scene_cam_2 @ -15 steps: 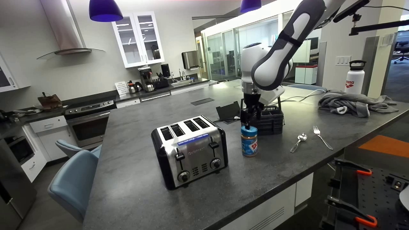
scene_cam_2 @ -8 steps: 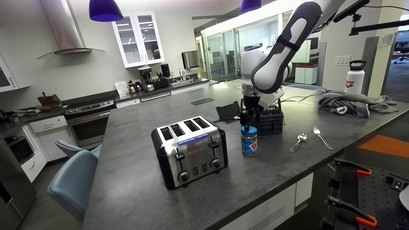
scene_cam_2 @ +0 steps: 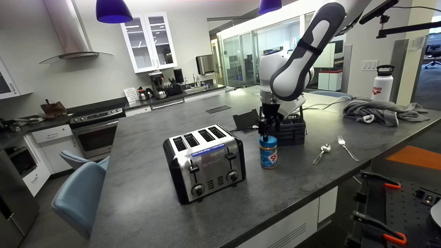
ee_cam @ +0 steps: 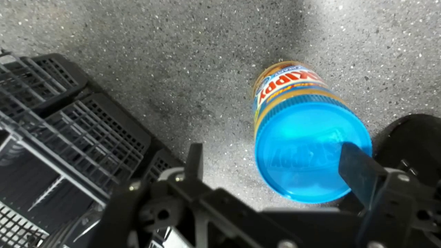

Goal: Put the blue lid on the bottle

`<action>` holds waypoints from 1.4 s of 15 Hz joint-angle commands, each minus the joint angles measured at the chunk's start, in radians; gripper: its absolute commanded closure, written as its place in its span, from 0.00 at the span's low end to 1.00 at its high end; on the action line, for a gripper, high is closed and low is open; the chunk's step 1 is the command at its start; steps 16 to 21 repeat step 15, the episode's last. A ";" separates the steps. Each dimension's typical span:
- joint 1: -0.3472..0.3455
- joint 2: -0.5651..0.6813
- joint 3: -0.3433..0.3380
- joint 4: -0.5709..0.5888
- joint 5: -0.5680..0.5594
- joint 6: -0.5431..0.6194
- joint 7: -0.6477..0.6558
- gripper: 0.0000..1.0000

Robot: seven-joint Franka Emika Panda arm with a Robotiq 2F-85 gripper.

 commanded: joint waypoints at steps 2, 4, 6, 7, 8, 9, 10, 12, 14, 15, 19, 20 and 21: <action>0.006 -0.003 -0.004 0.009 0.024 0.009 -0.001 0.00; 0.008 -0.056 0.000 -0.010 0.034 -0.013 -0.002 0.00; 0.008 -0.109 0.005 -0.027 0.046 -0.032 -0.005 0.00; 0.007 -0.138 0.009 -0.034 0.056 -0.040 -0.011 0.00; 0.006 -0.173 0.013 -0.043 0.066 -0.053 -0.016 0.00; 0.005 -0.199 0.016 -0.046 0.072 -0.064 -0.020 0.00; 0.003 -0.232 0.021 -0.053 0.089 -0.079 -0.030 0.00; 0.001 -0.283 0.027 -0.059 0.120 -0.108 -0.047 0.00; 0.002 -0.321 0.030 -0.066 0.145 -0.132 -0.060 0.00; 0.002 -0.335 0.031 -0.068 0.153 -0.141 -0.064 0.00; 0.002 -0.335 0.031 -0.068 0.153 -0.141 -0.064 0.00; 0.002 -0.335 0.031 -0.068 0.153 -0.141 -0.064 0.00; 0.002 -0.335 0.031 -0.068 0.153 -0.141 -0.064 0.00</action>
